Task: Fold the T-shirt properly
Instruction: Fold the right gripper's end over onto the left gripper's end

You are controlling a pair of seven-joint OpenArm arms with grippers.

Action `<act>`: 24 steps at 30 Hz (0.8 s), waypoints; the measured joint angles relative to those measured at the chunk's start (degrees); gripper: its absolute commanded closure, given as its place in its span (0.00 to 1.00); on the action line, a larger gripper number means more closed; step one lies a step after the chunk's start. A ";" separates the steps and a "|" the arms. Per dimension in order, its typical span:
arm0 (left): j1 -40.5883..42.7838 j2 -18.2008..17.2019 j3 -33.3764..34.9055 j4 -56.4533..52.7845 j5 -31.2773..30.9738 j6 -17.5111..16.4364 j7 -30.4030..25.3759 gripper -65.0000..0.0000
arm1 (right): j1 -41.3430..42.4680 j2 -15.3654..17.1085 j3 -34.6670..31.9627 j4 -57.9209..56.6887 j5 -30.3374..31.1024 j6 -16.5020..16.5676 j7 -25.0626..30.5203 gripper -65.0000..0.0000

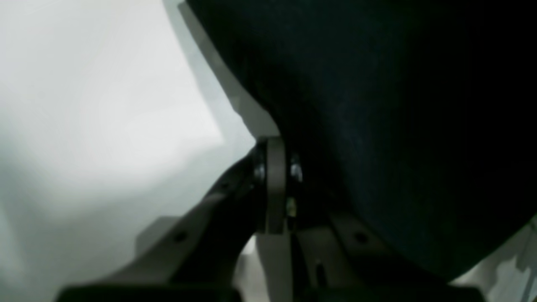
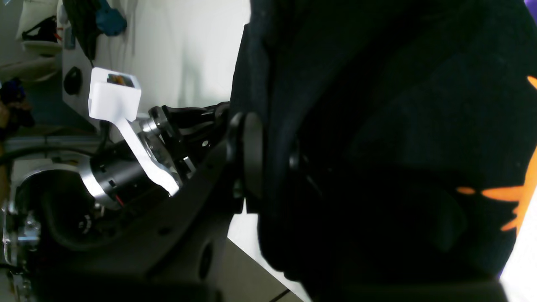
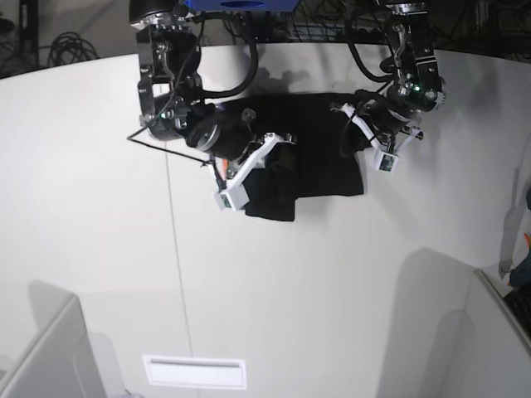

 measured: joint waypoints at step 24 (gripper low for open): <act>4.11 -0.04 -7.26 6.60 1.01 -1.40 2.01 1.00 | 3.82 0.28 -7.74 -9.14 0.39 -0.09 4.98 1.00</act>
